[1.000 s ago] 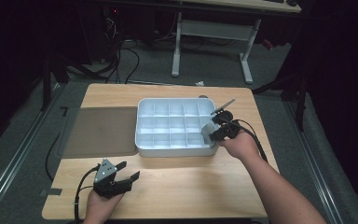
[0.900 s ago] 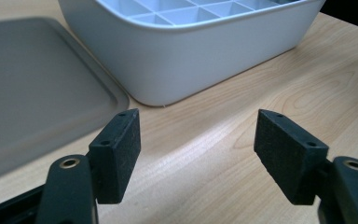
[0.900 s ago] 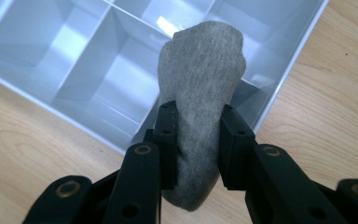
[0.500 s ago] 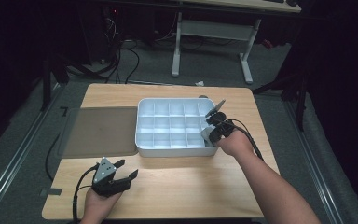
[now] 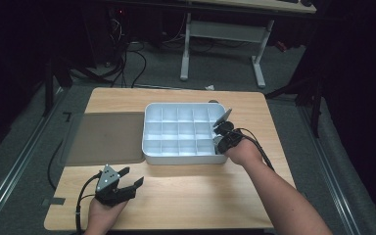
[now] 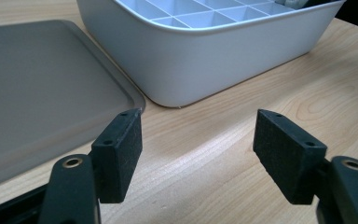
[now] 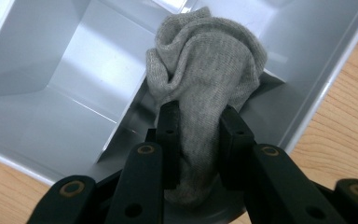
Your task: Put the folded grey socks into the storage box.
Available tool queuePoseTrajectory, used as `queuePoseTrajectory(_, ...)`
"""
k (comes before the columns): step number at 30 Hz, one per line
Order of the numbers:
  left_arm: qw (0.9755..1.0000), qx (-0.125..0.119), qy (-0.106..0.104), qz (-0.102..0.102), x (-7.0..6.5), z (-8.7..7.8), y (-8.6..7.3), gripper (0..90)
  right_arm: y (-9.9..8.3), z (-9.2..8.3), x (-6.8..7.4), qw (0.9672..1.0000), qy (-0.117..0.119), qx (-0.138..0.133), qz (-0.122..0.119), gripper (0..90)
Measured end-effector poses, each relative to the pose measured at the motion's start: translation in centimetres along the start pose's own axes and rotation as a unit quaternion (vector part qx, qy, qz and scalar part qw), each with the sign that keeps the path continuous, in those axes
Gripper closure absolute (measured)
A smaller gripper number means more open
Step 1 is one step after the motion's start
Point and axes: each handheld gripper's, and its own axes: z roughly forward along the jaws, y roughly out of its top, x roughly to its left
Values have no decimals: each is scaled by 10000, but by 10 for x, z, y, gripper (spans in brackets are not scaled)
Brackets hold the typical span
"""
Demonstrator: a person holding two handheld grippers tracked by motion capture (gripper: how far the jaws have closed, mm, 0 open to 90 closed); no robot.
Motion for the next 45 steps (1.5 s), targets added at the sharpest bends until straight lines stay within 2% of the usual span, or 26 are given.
queuePoseTrajectory(4,10000,56,4,59,-1,2,0,332,0,5,1,10000,-24,32,-53,743)
queuePoseTrajectory(5,10000,46,3,56,-1,2,-1,332,-1,6,4,10000,-39,73,14,743)
queuePoseTrajectory(7,10000,44,-6,53,-2,1,-1,333,0,8,4,9999,-50,96,-120,743)
queuePoseTrajectory(9,10000,38,-26,32,-1,0,-1,333,0,11,5,9998,-50,146,-96,742)
queuePoseTrajectory(10,10000,17,-18,26,-1,1,-1,334,1,13,3,9996,-37,122,-247,741)
queuePoseTrajectory(12,10000,70,-12,29,0,3,0,335,0,13,4,9998,25,146,-127,738)
queuePoseTrajectory(17,10000,75,-25,9,0,3,0,336,-1,12,2,9998,62,70,-156,713)
queuePoseTrajectory(19,9999,53,-51,-81,1,2,0,337,-1,9,3,9999,114,61,-85,685)
queuePoseTrajectory(21,10000,67,-46,-41,1,2,0,339,-2,7,2,9997,143,5,-177,661)
queuePoseTrajectory(25,9999,43,-76,-99,1,3,0,341,-2,0,1,9996,267,-60,-44,612)
queuePoseTrajectory(28,9999,102,-84,-37,0,3,0,342,-4,-7,-1,9994,324,-86,26,602)
queuePoseTrajectory(29,9999,101,-75,-19,0,2,-1,342,-4,-8,-2,9993,341,-120,-30,597)
queuePoseTrajectory(32,9998,79,-127,-158,1,0,-2,344,-4,-21,-3,9989,408,-249,24,596)
queuePoseTrajectory(35,9997,114,-120,-170,2,-2,-3,349,-4,-33,-2,9983,454,-357,-62,661)
queuePoseTrajectory(38,9998,66,-120,-158,3,-3,-2,356,-5,-39,0,9986,413,-320,-82,853)
queuePoseTrajectory(39,9999,81,-100,-110,3,-3,-1,357,-4,-38,0,9986,382,-299,-196,894)
queuePoseTrajectory(40,9999,99,-97,-92,3,-3,-1,356,-4,-37,1,9990,310,-244,-220,900)
queuePoseTrajectory(41,9998,109,-110,-109,3,-2,-2,357,-4,-36,3,9993,293,-189,-118,900)
queuePoseTrajectory(42,9998,118,-131,-130,3,-2,-3,357,-3,-33,2,9993,270,-163,-215,900)
queuePoseTrajectory(43,9997,129,-142,-140,3,-1,-3,358,-3,-30,2,9996,157,-95,-219,900)
queuePoseTrajectory(45,9997,135,-157,-131,2,-1,-4,359,-3,-25,2,9997,122,8,-213,900)
